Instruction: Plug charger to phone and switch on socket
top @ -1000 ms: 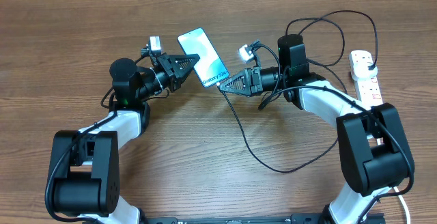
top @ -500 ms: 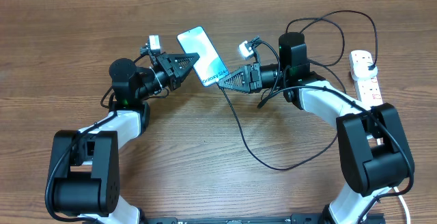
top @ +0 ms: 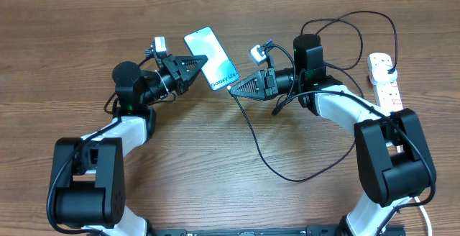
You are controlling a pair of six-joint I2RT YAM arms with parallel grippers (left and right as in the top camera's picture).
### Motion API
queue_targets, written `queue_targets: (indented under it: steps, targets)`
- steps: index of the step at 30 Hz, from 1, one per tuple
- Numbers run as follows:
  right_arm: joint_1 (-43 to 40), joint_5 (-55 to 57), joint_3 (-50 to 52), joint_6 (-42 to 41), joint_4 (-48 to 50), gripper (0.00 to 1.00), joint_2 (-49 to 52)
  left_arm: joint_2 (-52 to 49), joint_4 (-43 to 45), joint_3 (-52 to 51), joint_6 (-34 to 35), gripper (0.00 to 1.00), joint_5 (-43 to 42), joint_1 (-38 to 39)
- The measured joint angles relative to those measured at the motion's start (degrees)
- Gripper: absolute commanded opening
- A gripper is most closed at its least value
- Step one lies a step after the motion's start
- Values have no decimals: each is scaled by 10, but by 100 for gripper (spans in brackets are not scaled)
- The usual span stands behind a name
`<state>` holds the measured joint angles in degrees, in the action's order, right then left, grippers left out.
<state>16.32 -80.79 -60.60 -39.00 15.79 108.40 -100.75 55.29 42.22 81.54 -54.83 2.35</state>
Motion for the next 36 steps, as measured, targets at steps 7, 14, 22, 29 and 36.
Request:
queue_targets:
  steps: [7,14,22,29,36]
  targets:
    - [0,19,0,0,-8,4,0,0,0,0,11,4,-11,-2]
    - [2,28,0,0,-8,4,0,0,0,0,13,4,-11,-2]
    - [2,31,0,0,-9,4,0,0,0,0,13,5,-10,-3]
    - [2,32,0,0,-9,4,0,0,0,0,13,4,-8,-2]
    - [2,33,0,0,-9,4,0,0,0,0,13,5,-8,-2]
